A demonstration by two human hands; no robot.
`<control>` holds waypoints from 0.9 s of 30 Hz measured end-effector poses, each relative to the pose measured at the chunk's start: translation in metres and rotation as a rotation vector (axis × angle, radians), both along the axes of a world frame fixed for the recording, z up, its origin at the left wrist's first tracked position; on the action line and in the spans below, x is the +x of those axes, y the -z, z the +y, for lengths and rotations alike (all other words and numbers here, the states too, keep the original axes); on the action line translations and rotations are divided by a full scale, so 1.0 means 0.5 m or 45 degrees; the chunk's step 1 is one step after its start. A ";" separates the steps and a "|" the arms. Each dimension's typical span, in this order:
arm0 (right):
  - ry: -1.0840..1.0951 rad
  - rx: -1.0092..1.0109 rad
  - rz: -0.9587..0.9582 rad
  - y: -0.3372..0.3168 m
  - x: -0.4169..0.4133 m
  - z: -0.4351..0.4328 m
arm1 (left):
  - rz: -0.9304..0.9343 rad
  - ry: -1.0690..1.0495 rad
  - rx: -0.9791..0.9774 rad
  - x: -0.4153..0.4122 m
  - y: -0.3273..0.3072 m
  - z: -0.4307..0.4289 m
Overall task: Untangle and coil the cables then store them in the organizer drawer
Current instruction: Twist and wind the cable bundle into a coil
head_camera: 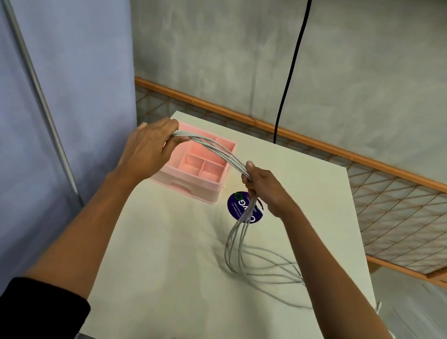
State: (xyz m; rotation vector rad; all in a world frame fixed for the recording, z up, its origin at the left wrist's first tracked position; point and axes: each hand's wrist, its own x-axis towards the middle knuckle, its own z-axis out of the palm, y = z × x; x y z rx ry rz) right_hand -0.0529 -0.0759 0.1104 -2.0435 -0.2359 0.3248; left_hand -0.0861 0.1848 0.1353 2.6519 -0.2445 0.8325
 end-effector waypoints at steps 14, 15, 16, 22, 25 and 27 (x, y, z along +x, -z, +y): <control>0.100 -0.244 -0.557 0.020 0.011 -0.022 | 0.044 -0.056 -0.008 0.011 0.007 -0.015; 0.067 -0.336 -0.708 0.023 0.008 -0.023 | 0.055 -0.051 -0.022 0.012 0.006 -0.016; 0.034 -0.433 -0.842 0.024 0.005 -0.023 | 0.064 -0.042 -0.033 0.013 0.002 -0.019; -0.130 -0.749 -1.174 0.053 -0.006 -0.054 | 0.097 -0.161 -0.105 0.021 -0.024 0.005; -0.098 -0.777 -1.087 0.061 -0.008 -0.069 | 0.122 -0.166 -0.079 0.020 -0.023 0.007; -0.074 -0.753 -0.933 0.058 -0.012 -0.066 | 0.133 -0.154 -0.098 0.020 -0.024 -0.001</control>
